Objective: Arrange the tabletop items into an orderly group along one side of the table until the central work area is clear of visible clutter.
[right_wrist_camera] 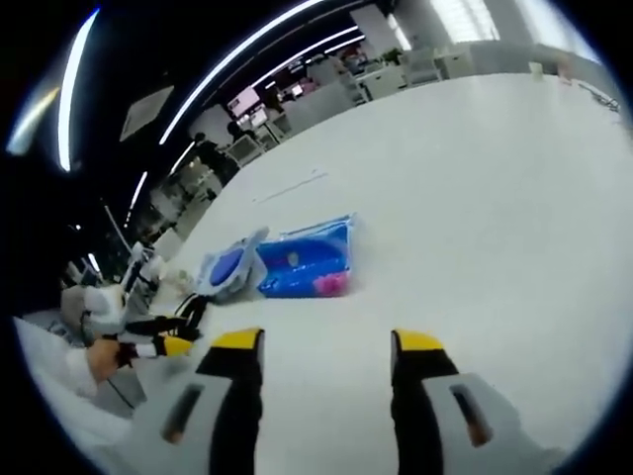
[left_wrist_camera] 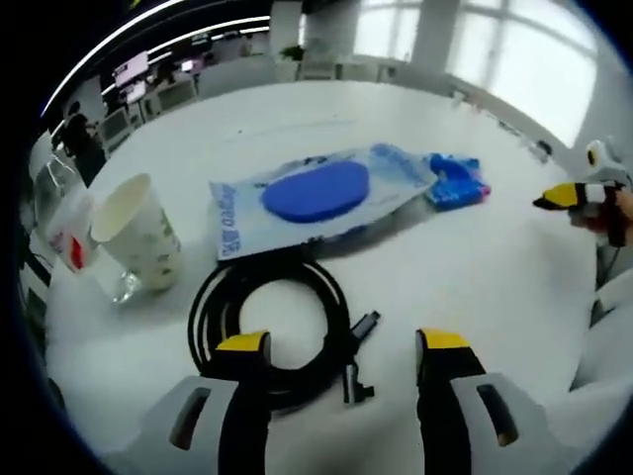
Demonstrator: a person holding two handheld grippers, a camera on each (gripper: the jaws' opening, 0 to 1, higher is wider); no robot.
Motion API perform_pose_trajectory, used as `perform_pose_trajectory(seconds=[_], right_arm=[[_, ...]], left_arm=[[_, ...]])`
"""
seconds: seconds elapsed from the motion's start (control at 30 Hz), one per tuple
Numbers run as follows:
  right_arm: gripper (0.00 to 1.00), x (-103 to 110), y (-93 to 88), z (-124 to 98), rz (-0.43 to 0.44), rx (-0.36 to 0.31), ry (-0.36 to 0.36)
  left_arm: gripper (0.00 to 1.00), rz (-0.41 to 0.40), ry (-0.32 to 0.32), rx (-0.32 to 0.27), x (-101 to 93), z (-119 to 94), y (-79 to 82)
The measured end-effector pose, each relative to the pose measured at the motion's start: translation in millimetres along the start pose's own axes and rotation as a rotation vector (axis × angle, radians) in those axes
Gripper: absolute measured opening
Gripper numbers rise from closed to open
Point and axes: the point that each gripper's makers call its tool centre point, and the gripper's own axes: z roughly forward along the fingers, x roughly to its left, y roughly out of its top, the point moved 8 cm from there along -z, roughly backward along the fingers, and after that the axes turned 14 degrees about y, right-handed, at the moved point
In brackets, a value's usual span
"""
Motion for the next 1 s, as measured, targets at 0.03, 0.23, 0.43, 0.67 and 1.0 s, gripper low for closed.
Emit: perform_pose_trajectory(seconds=[0.03,0.23,0.43,0.67,1.0], right_arm=[[0.50,-0.3,-0.3,-0.4,0.003,0.000,0.000],[0.49,-4.9,0.0,-5.5,0.024,-0.015,-0.010],[0.48,-6.6,-1.1,-6.4,0.041,-0.021,-0.017],[0.48,-7.2,-1.3,-5.7,0.055,-0.023,-0.017],[0.48,-9.8,-1.5,-8.1,0.071,-0.032,-0.019]], left_arm=[[0.52,0.004,0.001,0.006,0.5,2.0,-1.9],[0.41,0.034,0.028,0.003,6.5,3.6,-2.0],[0.29,0.069,0.058,-0.012,11.0,4.7,-2.6],[0.08,0.022,0.033,-0.008,5.9,6.5,-2.0],[0.06,0.030,0.039,-0.032,-2.6,-5.8,-3.2]])
